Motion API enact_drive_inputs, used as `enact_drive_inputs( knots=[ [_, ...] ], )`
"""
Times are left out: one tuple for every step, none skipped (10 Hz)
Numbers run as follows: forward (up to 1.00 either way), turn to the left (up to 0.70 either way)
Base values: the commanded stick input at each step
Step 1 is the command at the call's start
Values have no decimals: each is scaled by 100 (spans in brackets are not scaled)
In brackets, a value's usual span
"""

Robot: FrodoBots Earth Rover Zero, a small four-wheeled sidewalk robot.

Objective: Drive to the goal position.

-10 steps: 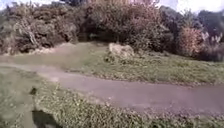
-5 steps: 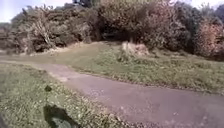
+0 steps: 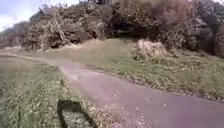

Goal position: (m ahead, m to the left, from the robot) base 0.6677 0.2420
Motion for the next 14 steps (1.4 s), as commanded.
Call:
enact_drive_inputs(
  knots=[
    [70,7],
    [70,0],
    [70,0],
    [70,0],
    [70,0],
    [70,0],
    [70,0],
    [70,0],
    [70,0],
    [70,0],
    [70,0],
    [70,0],
    [70,0],
    [70,0]
  ],
)
